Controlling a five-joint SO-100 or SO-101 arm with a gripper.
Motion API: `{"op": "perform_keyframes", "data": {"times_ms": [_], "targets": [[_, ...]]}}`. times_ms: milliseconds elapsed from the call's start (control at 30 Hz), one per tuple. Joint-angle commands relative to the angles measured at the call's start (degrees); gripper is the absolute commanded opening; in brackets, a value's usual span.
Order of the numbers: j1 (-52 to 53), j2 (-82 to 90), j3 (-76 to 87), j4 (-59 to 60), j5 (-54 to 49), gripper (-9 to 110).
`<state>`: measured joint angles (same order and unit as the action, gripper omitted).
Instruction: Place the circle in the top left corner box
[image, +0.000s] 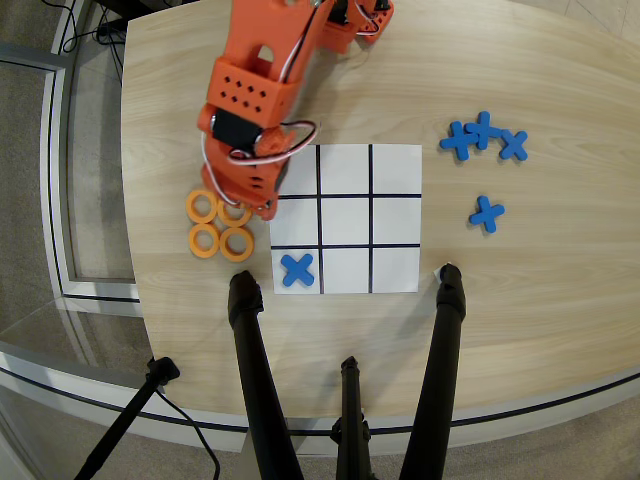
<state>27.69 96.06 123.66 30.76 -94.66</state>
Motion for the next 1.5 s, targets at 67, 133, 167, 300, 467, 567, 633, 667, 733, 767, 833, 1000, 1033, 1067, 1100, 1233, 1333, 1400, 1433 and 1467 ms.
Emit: {"op": "perform_keyframes", "data": {"times_ms": [67,133,167,300,467,567,633,667,733,767,833,1000,1033,1067,1100,1233,1333,1400,1433,1467], "targets": [[0.9,-4.6,-6.3,-0.9,-0.4,16],[1.1,-6.0,-7.5,-0.9,-0.4,16],[1.2,-6.5,-7.8,-0.9,-0.4,16],[1.2,-8.7,-9.1,-1.1,-0.3,16],[0.9,-10.8,-9.4,-1.4,0.2,16],[0.7,-12.0,-9.3,-1.5,0.3,16],[0.7,-12.4,-8.7,-1.5,0.3,16],[0.7,-12.5,-8.5,-1.5,0.3,16],[0.8,-12.6,-8.1,-1.4,0.4,16],[1.0,-12.6,-7.9,-1.0,0.4,16],[1.2,-12.5,-7.3,0.6,0.4,16],[2.6,-10.2,-5.4,8.7,0.5,15],[3.0,-9.6,-5.4,11.5,0.7,15],[3.3,-9.0,-5.6,14.3,0.9,15],[3.8,-8.5,-5.9,17.1,0.9,15],[6.7,-6.7,-5.4,24.0,1.0,15],[9.3,-5.7,-3.6,26.9,0.4,15],[10.7,-5.1,-2.5,27.6,0.4,13],[11.3,-4.7,-2.0,27.6,0.4,10],[11.8,-4.3,-1.6,27.4,0.6,7]]}}
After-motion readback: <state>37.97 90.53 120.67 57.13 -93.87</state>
